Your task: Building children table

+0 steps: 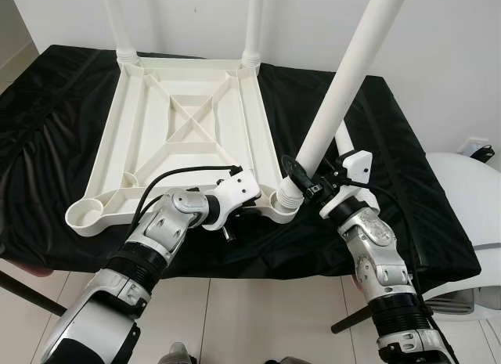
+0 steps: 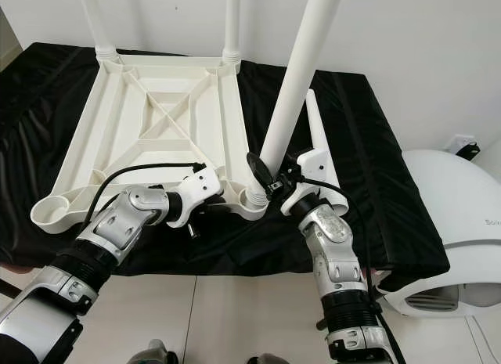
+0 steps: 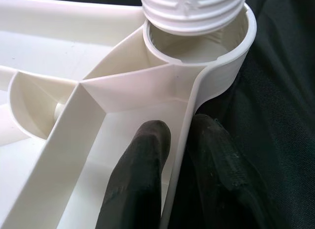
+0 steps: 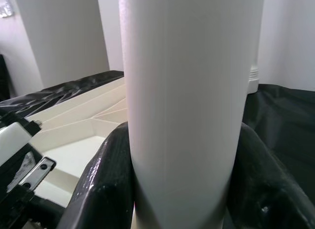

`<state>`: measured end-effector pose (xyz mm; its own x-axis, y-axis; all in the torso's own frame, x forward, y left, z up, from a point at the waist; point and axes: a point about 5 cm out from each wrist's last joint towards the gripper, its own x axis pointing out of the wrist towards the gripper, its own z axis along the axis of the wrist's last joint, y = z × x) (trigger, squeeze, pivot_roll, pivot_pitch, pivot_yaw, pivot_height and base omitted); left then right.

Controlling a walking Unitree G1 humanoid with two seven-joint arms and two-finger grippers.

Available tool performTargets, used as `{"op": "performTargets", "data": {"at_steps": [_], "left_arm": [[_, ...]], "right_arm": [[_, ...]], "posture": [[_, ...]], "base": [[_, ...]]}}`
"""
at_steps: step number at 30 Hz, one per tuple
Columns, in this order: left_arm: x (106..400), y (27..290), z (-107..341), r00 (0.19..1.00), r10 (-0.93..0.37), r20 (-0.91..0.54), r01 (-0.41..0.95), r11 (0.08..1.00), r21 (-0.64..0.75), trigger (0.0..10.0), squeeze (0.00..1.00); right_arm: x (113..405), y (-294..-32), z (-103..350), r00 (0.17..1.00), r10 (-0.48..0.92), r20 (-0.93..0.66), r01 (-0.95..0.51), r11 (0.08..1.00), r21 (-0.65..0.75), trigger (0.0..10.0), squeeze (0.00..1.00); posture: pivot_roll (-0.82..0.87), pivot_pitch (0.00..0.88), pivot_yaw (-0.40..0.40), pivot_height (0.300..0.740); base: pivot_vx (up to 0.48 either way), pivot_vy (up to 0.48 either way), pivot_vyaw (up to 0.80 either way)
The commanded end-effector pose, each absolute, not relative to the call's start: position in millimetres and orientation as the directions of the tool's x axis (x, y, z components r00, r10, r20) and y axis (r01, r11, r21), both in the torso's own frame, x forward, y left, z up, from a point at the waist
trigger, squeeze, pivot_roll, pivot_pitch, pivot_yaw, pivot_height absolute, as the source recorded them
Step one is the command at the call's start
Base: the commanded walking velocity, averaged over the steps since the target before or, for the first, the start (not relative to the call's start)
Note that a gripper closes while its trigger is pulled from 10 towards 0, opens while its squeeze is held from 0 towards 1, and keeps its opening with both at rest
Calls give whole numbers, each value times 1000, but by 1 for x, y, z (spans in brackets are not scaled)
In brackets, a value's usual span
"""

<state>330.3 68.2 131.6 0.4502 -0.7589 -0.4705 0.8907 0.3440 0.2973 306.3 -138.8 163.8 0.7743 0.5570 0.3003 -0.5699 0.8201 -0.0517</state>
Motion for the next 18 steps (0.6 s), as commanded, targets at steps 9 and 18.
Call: {"op": "performTargets", "data": {"at_steps": [9,18], "left_arm": [[334,73,132,499,-733,-463,865,387,319,10000,0],[334,74,133,507,-732,-454,860,398,319,10000,0]], "right_arm": [[310,-142,165,739,614,276,-627,777,-50,10000,0],[314,-142,164,703,664,255,-677,734,-44,10000,0]], "posture": [[24,26,-78,740],[29,25,-82,740]], "base": [[0,0,0],[0,0,0]]}}
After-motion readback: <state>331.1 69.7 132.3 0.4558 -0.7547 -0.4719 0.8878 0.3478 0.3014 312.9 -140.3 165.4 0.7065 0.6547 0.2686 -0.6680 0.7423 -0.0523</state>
